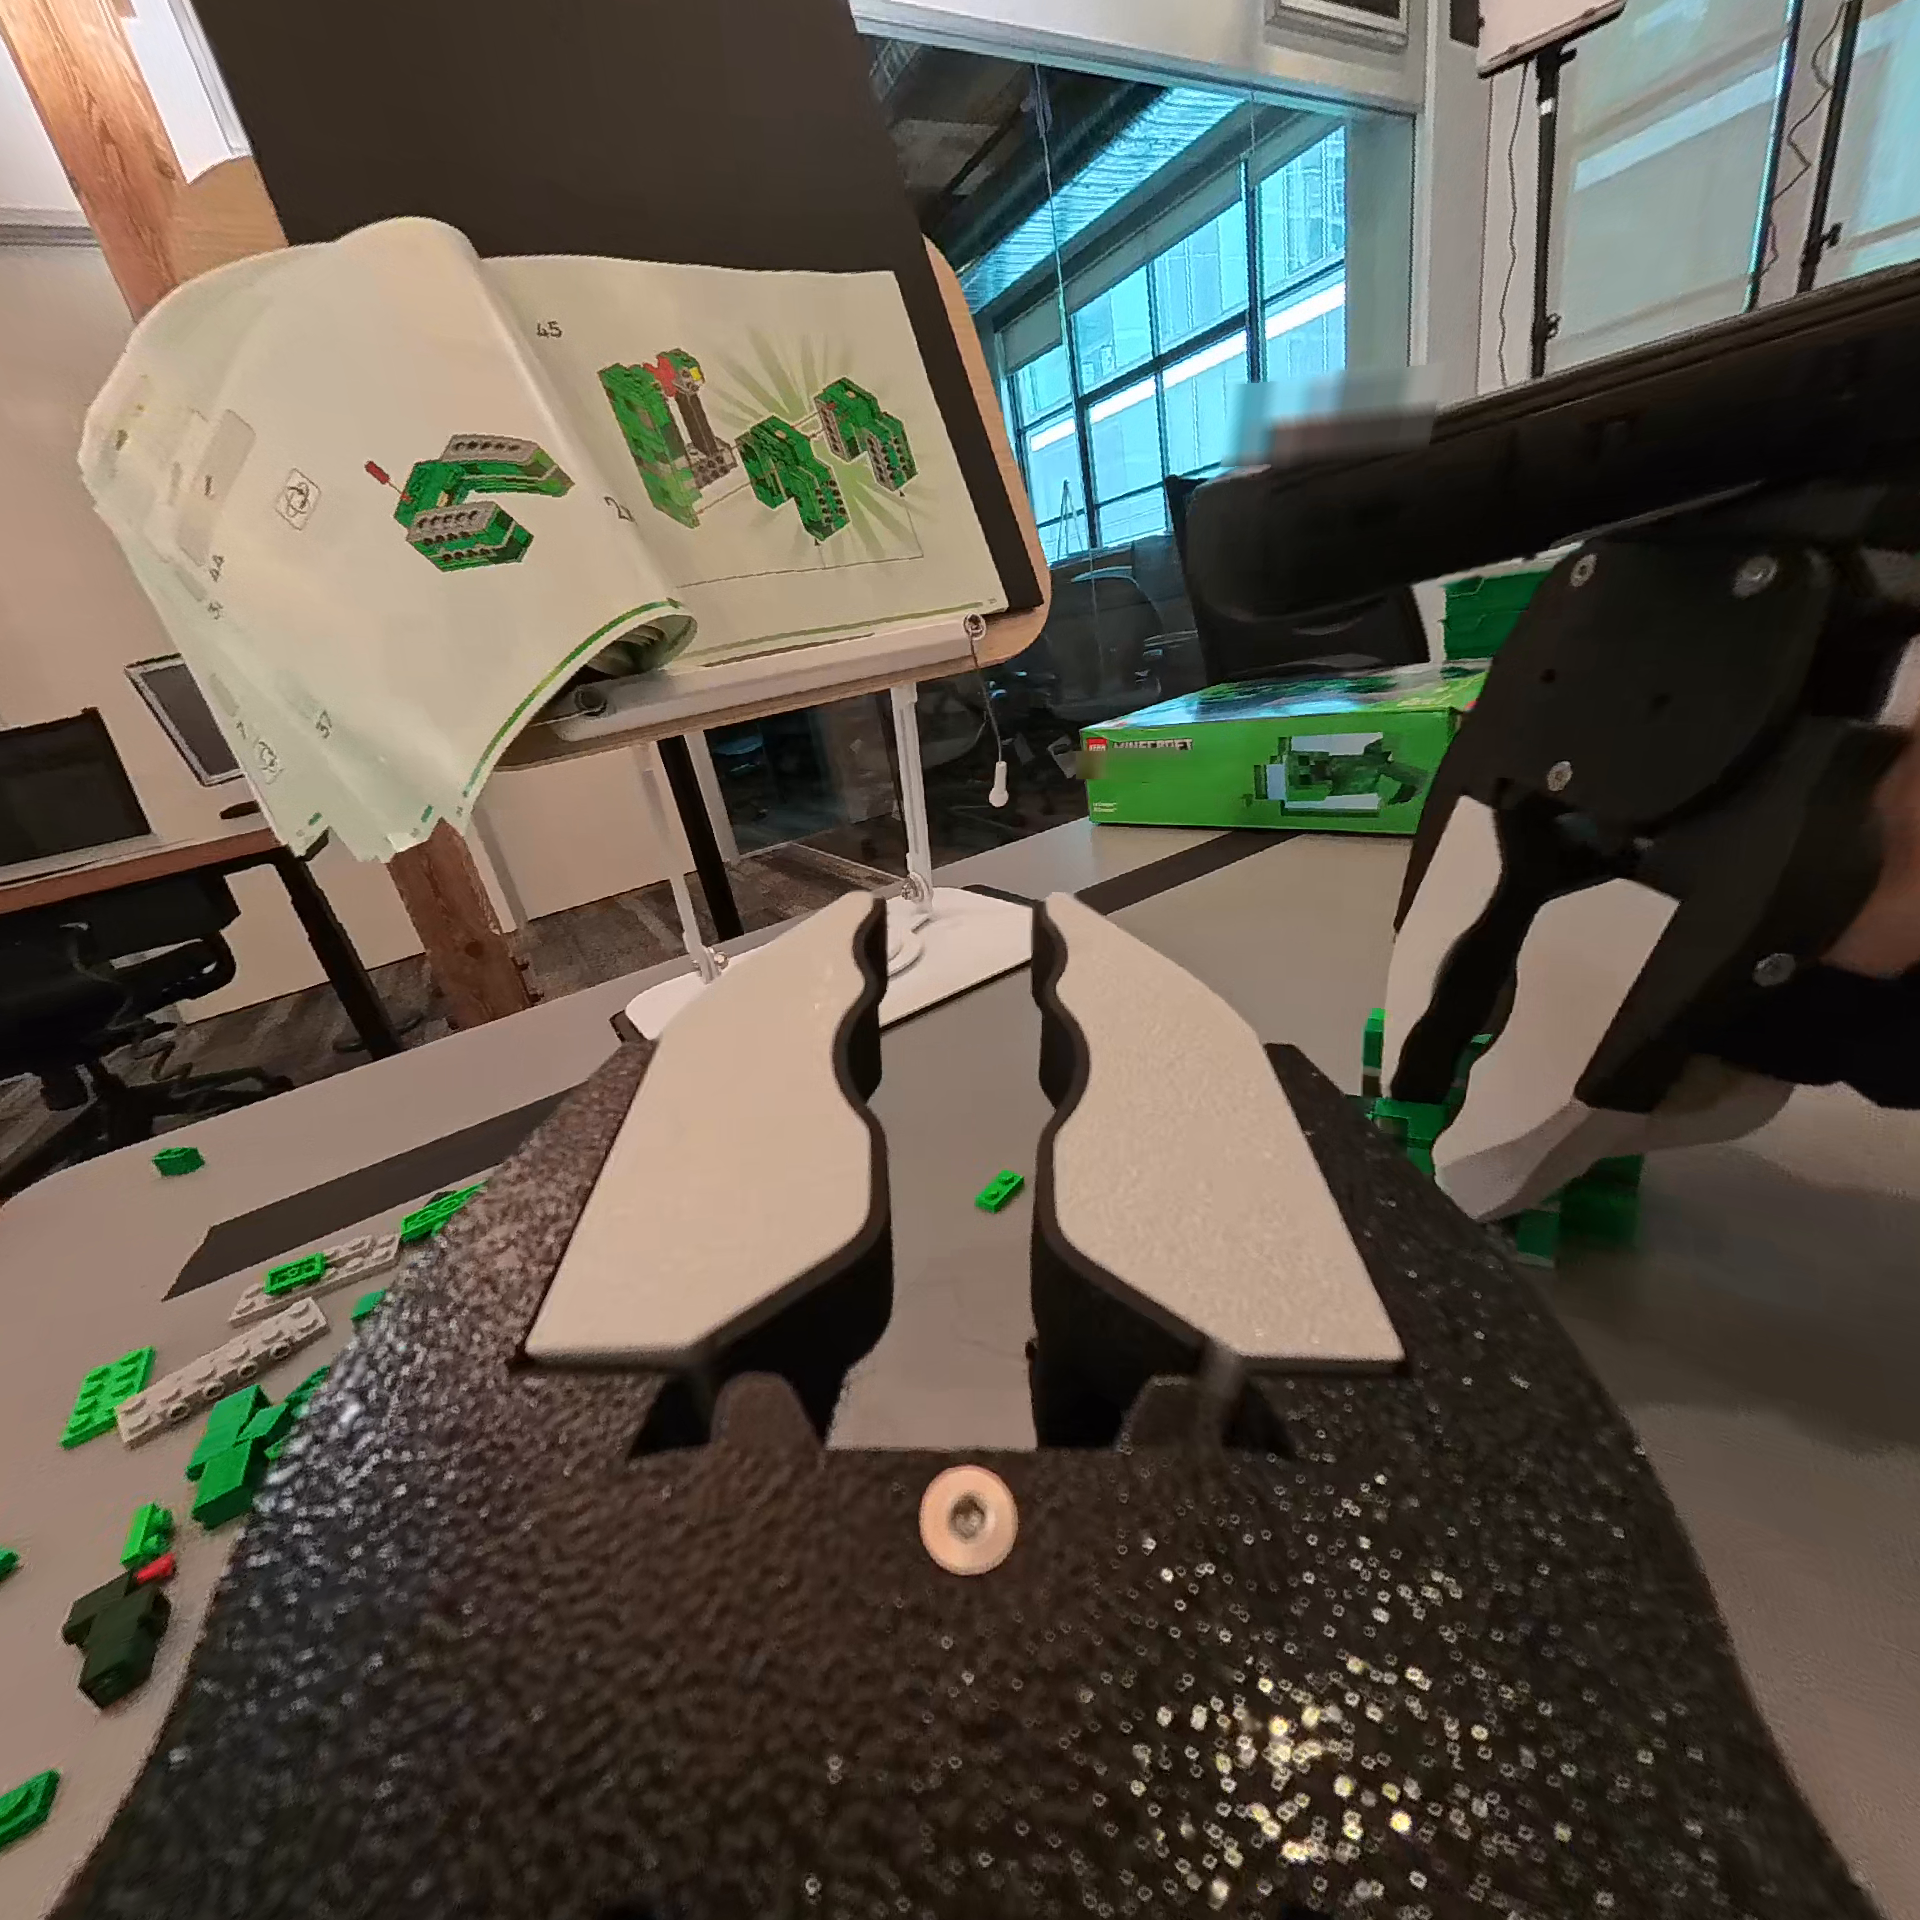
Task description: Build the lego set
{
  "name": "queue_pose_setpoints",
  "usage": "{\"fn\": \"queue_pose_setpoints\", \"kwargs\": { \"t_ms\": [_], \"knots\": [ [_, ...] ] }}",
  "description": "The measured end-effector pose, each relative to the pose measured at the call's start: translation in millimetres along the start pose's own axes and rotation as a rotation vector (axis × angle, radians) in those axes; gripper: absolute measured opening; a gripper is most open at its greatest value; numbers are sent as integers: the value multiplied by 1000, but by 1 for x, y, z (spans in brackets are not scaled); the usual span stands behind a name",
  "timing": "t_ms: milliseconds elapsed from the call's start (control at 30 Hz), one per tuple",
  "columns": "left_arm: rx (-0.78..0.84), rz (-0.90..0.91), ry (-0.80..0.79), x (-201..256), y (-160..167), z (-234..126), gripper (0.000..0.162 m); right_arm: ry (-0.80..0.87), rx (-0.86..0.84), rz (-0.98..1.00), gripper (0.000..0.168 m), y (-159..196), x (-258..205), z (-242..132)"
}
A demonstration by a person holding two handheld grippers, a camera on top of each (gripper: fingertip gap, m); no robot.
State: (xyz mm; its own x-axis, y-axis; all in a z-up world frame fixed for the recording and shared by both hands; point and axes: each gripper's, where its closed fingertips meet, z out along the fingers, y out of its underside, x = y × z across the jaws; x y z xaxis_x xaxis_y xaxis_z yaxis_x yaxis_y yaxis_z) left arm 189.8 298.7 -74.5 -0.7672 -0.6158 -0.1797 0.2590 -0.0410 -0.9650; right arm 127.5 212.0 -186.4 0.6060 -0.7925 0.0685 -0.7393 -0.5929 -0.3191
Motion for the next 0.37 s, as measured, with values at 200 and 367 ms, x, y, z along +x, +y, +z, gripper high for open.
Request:
{"fn": "queue_pose_setpoints", "kwargs": {
  "t_ms": [200, 367],
  "knots": [
    [94, -53, 136, 16, -14, -3, 50, -198, 344, 131, 22, -22, 2, -37],
    [147, -50, 357, 47, -22, -7, 88, -610, 765, 261, 20, -39, -6, -102]
  ]
}}
